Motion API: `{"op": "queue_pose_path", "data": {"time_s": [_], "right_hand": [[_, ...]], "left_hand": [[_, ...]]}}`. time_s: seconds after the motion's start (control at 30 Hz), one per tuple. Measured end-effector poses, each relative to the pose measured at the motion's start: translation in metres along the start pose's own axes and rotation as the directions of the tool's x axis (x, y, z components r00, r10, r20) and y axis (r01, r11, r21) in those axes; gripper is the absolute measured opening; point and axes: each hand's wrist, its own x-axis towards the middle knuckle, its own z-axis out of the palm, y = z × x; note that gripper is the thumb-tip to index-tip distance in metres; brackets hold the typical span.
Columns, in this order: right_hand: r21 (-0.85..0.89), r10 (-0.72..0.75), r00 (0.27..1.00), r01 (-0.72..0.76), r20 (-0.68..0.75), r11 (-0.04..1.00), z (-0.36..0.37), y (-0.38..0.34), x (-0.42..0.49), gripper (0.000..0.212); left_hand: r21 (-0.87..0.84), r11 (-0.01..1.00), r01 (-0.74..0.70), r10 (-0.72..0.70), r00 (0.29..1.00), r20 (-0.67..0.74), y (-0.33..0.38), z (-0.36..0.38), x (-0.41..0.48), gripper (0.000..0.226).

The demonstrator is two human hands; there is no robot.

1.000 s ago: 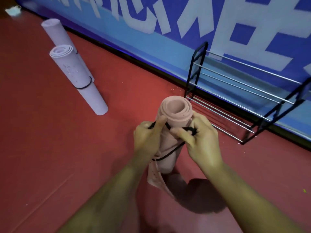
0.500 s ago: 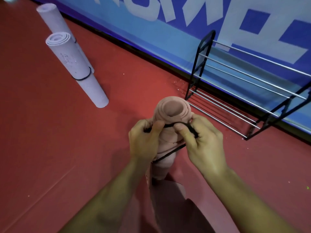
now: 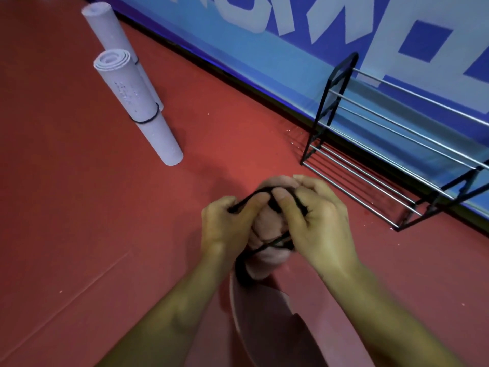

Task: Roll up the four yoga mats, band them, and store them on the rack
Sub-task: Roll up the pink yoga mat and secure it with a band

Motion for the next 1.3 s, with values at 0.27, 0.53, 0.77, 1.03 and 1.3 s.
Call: {"op": "queue_pose_path", "data": {"time_s": [0.27, 0.53, 0.77, 1.03, 1.3], "right_hand": [[0.159, 0.191, 0.978, -0.177, -0.077, 0.971, 0.030, 0.025, -0.019, 0.047], [0.167, 0.296, 0.955, -0.298, 0.039, 0.940, 0.042, 0.035, -0.021, 0.046], [0.199, 0.278, 0.957, -0.289, 0.081, 0.936, 0.041, 0.044, -0.014, 0.043], [0.057, 0.381, 0.902, -0.399, 0.201, 0.915, 0.029, 0.046, -0.024, 0.046], [-0.186, 0.552, 0.833, -0.540, 0.022, 0.821, 0.021, 0.037, -0.033, 0.038]], "left_hand": [[0.154, 0.986, 0.056, -0.058, 0.998, 0.010, -0.014, 0.003, -0.010, 0.071], [0.266, 0.958, -0.106, 0.073, 0.989, 0.132, -0.034, -0.005, -0.005, 0.046], [0.532, 0.824, -0.194, 0.049, 0.961, 0.273, -0.028, -0.005, 0.000, 0.037], [0.541, 0.800, -0.259, 0.042, 0.924, 0.381, -0.018, -0.014, -0.002, 0.052], [0.550, 0.734, -0.399, 0.163, 0.889, 0.427, -0.022, -0.006, 0.014, 0.032]]}}
